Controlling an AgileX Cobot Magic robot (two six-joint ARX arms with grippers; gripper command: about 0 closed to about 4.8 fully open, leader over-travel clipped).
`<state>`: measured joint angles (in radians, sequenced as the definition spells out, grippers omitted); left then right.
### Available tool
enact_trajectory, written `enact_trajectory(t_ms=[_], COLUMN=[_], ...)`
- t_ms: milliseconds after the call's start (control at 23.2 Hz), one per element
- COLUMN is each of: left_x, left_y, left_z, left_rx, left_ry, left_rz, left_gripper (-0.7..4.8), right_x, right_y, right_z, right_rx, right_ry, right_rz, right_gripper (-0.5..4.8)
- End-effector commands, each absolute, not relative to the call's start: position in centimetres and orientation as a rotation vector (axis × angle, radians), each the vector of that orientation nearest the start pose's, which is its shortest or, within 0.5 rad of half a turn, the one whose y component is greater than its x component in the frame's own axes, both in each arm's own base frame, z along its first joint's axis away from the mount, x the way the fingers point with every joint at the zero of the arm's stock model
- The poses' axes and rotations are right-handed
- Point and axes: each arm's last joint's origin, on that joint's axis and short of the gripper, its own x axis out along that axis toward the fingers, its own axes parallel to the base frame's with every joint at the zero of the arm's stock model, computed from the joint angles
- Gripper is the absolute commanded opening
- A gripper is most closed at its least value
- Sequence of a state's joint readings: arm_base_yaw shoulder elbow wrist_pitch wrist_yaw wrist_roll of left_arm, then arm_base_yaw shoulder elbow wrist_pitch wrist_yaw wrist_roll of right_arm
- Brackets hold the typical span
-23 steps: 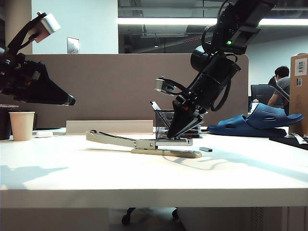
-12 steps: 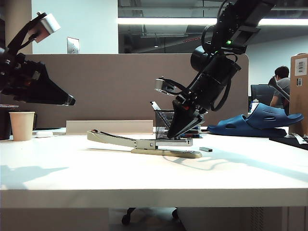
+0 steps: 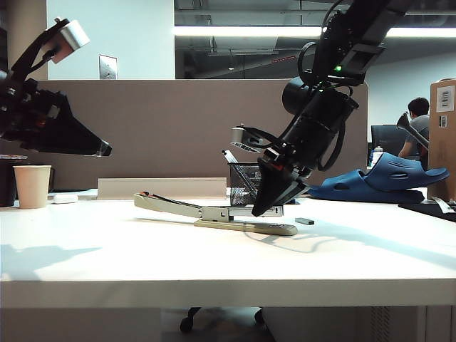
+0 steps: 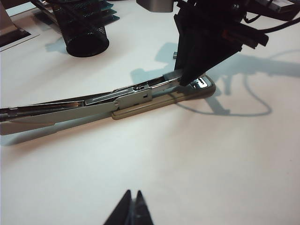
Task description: Pick up a set of staples and put them into the open stapler.
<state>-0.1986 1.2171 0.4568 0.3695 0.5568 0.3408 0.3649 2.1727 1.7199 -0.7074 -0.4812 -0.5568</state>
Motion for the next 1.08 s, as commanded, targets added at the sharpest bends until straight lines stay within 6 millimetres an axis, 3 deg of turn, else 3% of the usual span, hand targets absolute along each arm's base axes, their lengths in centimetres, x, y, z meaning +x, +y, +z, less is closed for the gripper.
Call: enact_trajectory(t_ms=[43, 259, 432, 691, 777, 820, 907, 1080], left_x=[22.5, 22.5, 22.5, 22.5, 22.6, 22.6, 22.7, 23.2], left_y=[-6.1, -6.1, -6.1, -6.1, -6.1, -6.1, -6.1, -5.9], left_z=[19.2, 19.2, 19.2, 19.2, 19.3, 19.4, 19.7, 20.5], left_rx=[0.25, 0.25, 0.25, 0.25, 0.252, 0.254, 0.262, 0.298], left_ry=[0.253, 0.253, 0.253, 0.252, 0.245, 0.233, 0.198, 0.119], left_rz=[-0.806, -0.807, -0.806, -0.806, -0.805, -0.803, -0.798, -0.679], left_gripper=[-0.05, -0.05, -0.05, -0.05, -0.05, -0.05, -0.05, -0.05], right_x=[41.9, 42.0, 42.3, 42.7, 42.9, 43.0, 43.0, 42.6], right_y=[17.6, 17.6, 17.7, 17.9, 17.9, 17.8, 17.6, 16.7], right_z=[18.8, 19.4, 20.5, 22.9, 23.7, 24.5, 26.1, 30.1], right_rx=[-0.396, -0.394, -0.395, -0.405, -0.422, -0.447, -0.476, -0.465], right_ry=[0.923, 0.907, 0.888, 0.855, 0.851, 0.859, 0.864, 0.82], right_rz=[1.058, 1.061, 1.062, 1.05, 1.028, 0.993, 0.95, 0.873], right_gripper=[1.21, 1.25, 1.86, 1.84, 1.46, 0.72, -0.09, -0.09])
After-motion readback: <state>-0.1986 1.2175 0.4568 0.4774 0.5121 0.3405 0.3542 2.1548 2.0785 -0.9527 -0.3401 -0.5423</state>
